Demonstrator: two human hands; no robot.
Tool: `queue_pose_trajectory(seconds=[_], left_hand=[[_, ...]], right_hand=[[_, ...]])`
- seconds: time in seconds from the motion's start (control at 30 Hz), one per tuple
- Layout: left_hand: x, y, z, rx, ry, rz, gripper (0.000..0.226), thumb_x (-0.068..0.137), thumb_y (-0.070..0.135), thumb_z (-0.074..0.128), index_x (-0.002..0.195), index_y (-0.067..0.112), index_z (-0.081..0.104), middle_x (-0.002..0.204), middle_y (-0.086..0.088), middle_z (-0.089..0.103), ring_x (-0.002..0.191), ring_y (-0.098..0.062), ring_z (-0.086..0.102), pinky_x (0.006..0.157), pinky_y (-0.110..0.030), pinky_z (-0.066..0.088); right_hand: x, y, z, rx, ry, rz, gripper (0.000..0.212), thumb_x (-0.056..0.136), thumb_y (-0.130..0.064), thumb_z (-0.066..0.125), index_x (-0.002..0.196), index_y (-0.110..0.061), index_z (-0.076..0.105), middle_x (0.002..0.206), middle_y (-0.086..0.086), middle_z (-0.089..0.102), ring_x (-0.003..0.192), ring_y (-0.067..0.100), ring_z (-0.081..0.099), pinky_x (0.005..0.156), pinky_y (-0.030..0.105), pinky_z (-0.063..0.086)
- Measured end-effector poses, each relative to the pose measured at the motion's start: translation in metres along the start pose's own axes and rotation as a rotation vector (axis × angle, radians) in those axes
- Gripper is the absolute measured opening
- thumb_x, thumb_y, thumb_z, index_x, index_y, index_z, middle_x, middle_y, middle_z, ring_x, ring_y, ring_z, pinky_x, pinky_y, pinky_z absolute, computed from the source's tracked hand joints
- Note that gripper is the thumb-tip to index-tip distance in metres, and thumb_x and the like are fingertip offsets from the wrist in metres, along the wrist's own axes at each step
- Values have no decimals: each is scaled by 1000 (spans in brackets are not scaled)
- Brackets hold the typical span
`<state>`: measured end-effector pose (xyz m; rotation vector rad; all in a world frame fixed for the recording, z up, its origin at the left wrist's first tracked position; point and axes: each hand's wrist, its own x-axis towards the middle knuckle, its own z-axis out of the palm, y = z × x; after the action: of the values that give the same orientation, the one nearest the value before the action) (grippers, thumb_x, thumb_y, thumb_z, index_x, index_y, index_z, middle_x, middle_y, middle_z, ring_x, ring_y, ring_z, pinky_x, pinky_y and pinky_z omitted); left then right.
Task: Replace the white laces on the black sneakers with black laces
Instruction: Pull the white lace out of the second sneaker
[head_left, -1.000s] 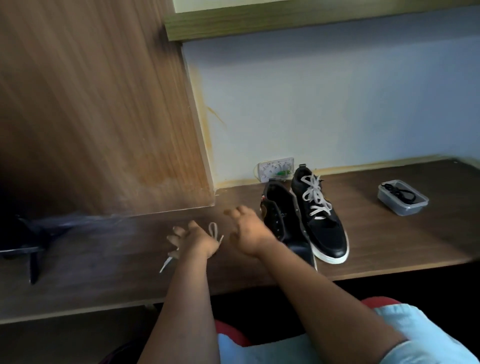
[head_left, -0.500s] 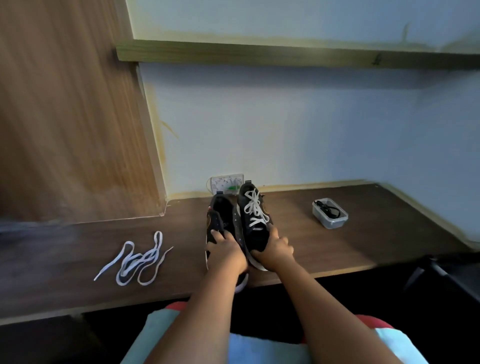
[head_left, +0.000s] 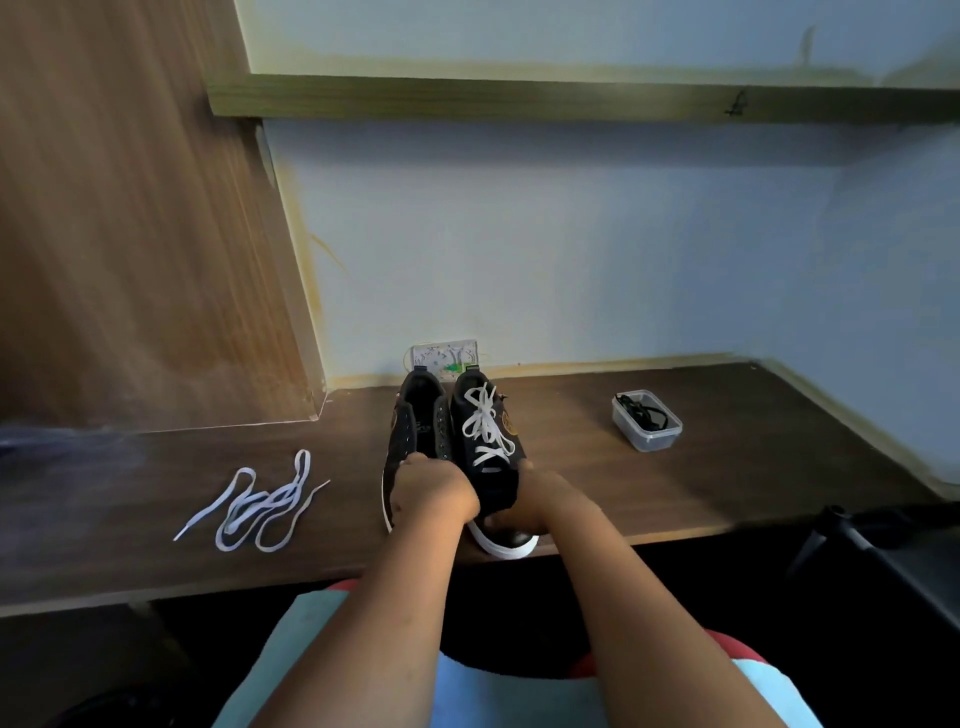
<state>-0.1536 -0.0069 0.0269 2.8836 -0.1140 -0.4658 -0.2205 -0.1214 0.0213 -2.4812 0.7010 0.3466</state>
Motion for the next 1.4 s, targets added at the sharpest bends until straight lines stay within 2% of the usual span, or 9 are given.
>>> queue_pose_trajectory(seconds=[0.1, 0.3, 0.53, 0.7, 0.93, 1.03, 1.17, 1.27, 1.4], left_hand=[[0, 2, -13, 142, 1, 146, 33, 82, 39, 64, 105, 15, 62, 92, -3, 57, 88, -25, 59, 67, -32, 48], [39, -3, -20, -164, 162, 430, 16, 92, 26, 58, 76, 26, 59, 79, -2, 59, 71, -25, 55, 67, -30, 46], [73, 12, -15, -116, 409, 574, 19, 91, 28, 60, 108, 20, 66, 109, -2, 60, 104, -25, 54, 83, -40, 50], [84, 14, -8, -202, 318, 563, 15, 93, 30, 58, 100, 19, 65, 101, -2, 63, 89, -24, 59, 67, -35, 49], [94, 11, -13, -396, 153, 421, 21, 98, 21, 46, 82, 12, 56, 83, -12, 60, 70, -25, 52, 62, -32, 37], [102, 10, -10, -670, 71, 294, 22, 99, 24, 43, 89, 10, 58, 93, -11, 64, 76, -20, 58, 62, -32, 46], [88, 13, -26, -1471, -171, 47, 21, 101, 15, 36, 111, 8, 54, 88, -6, 68, 79, -16, 62, 70, -29, 51], [72, 9, -47, -1923, -240, -81, 17, 102, 11, 36, 102, 7, 52, 72, -5, 58, 66, -16, 57, 68, -28, 50], [54, -4, -71, -1991, -297, 10, 25, 96, 9, 37, 73, 16, 43, 45, 7, 32, 32, -5, 23, 35, -16, 21]], right_hand=[[-4, 3, -25, 70, 69, -94, 65, 85, -38, 69, 138, -14, 42, 135, 9, 53, 123, 28, 51, 96, 32, 42], [24, 4, -36, 250, 364, -144, 30, 92, -31, 58, 118, -15, 61, 111, 6, 67, 100, 19, 60, 78, 21, 40], [63, -14, -21, 261, 431, -231, 28, 87, -45, 65, 91, -17, 68, 85, -2, 67, 81, 13, 62, 71, 24, 47], [76, -14, -8, 138, 514, -335, 28, 91, -29, 61, 69, -16, 49, 74, 3, 52, 71, 23, 52, 60, 29, 36], [53, 1, -5, 8, 520, -530, 24, 92, -36, 55, 78, -19, 65, 83, -4, 49, 91, 21, 45, 78, 37, 43], [30, -14, -21, 345, 495, -643, 27, 84, -23, 65, 58, -14, 65, 75, 3, 58, 79, 16, 52, 74, 24, 39], [8, -25, -34, 825, 234, -692, 54, 81, -31, 63, 45, 5, 47, 50, 28, 49, 49, 29, 46, 69, 43, 49], [16, -8, -36, 324, 191, -452, 55, 89, -34, 63, 43, -10, 45, 41, 4, 44, 44, 19, 41, 50, 28, 37], [40, 11, -14, 104, 458, -302, 26, 86, -45, 64, 72, -24, 59, 78, -4, 59, 73, 14, 56, 64, 29, 45]])
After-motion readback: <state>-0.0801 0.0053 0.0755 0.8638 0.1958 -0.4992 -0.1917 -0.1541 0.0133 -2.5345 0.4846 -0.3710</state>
